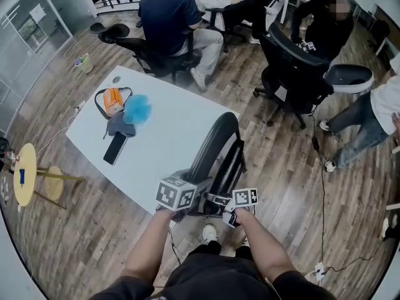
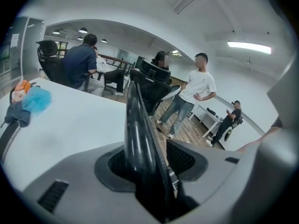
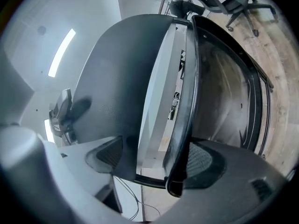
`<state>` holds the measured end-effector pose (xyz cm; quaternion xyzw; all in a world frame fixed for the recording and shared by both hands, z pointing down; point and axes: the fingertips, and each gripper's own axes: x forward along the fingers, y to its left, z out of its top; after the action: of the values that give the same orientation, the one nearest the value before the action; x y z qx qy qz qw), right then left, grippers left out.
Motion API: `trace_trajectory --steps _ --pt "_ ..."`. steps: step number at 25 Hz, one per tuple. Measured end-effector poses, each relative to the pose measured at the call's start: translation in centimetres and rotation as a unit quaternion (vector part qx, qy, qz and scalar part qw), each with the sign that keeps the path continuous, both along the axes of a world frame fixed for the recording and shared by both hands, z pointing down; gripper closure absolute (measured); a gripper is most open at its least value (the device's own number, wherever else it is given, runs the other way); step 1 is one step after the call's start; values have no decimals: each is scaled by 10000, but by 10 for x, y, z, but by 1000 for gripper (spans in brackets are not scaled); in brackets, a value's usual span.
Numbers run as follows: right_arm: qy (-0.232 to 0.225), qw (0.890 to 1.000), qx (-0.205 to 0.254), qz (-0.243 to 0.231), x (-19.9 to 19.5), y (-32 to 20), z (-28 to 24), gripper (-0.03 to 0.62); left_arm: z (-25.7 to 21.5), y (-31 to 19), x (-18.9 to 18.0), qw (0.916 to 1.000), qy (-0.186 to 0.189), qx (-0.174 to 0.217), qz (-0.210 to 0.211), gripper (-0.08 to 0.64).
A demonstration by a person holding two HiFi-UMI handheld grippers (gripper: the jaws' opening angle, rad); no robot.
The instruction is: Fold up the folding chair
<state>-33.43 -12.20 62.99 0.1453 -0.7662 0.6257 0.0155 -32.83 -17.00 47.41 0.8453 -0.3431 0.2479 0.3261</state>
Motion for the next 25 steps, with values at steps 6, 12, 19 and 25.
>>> trace_trajectory --steps 6,12,19,25 --pt "437 9978 497 66 8 -5 3 192 -20 -15 -24 9946 381 516 -813 353" --pt "1071 9910 730 344 53 5 15 192 -42 -13 -52 9849 122 1158 -1282 349" --pt "1228 9843 935 851 89 20 9 192 -35 -9 -66 9743 45 1391 -1773 350" --pt "2091 9427 2217 1360 130 27 -44 192 -79 22 -87 9330 -413 2505 -2551 344"
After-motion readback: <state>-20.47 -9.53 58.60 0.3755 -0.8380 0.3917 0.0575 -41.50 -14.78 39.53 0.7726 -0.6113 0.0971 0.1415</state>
